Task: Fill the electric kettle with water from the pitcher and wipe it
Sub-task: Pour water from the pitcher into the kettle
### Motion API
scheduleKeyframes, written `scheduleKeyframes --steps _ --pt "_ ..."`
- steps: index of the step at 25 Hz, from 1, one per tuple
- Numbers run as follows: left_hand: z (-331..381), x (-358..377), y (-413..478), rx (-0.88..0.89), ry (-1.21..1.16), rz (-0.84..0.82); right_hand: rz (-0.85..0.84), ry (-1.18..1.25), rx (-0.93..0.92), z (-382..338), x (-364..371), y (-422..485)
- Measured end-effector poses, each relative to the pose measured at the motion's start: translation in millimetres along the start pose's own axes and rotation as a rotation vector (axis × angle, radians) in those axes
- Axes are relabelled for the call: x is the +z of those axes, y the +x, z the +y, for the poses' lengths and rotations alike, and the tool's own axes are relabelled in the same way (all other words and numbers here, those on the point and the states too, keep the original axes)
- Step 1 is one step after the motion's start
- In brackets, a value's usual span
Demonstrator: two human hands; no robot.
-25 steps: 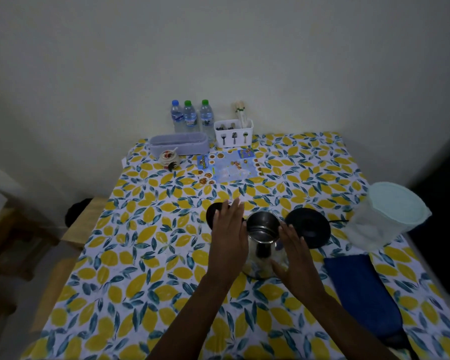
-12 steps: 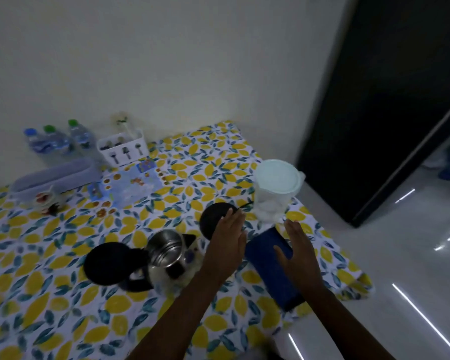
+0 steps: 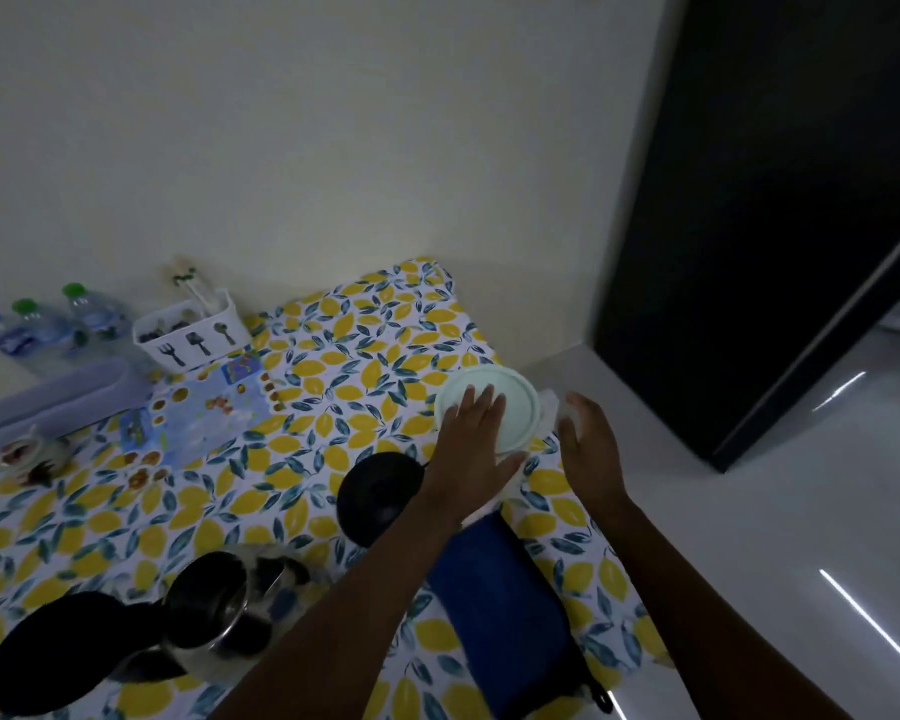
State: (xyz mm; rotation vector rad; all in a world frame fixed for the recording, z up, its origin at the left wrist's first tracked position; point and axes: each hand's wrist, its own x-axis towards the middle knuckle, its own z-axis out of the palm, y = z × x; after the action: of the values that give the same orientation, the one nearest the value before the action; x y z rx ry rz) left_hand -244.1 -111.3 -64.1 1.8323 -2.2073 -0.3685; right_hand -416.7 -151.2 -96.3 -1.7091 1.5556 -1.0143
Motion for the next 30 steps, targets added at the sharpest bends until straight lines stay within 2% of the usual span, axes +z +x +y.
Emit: scheduleKeyframes --steps 3,5,7,13,18,26,30 --pt "-4 13 3 -0.041 0.156 -0.03 -0.131 0.139 0.12 3 13 42" --pt "-2 17 1 -0.055 0.147 0.003 -0.244 0.202 0.176 9 19 58" --pt "-1 19 -1 -0.045 0.124 0.066 -0.286 0.278 0.276 15 20 63" --pt "-2 21 -17 -0.046 0.122 0.084 -0.117 0.515 0.358 18 27 41" --pt "-11 2 -58 -0.075 0.042 0.115 -0.079 0.501 0.236 -10 32 18" --pt "-17 -68 -155 -0.123 0.135 0.416 -0.176 0.505 0.031 -110 50 -41" --pt "-30 -99 -201 -0.229 0.092 0.409 -0.234 0.457 -0.065 -171 72 -68"
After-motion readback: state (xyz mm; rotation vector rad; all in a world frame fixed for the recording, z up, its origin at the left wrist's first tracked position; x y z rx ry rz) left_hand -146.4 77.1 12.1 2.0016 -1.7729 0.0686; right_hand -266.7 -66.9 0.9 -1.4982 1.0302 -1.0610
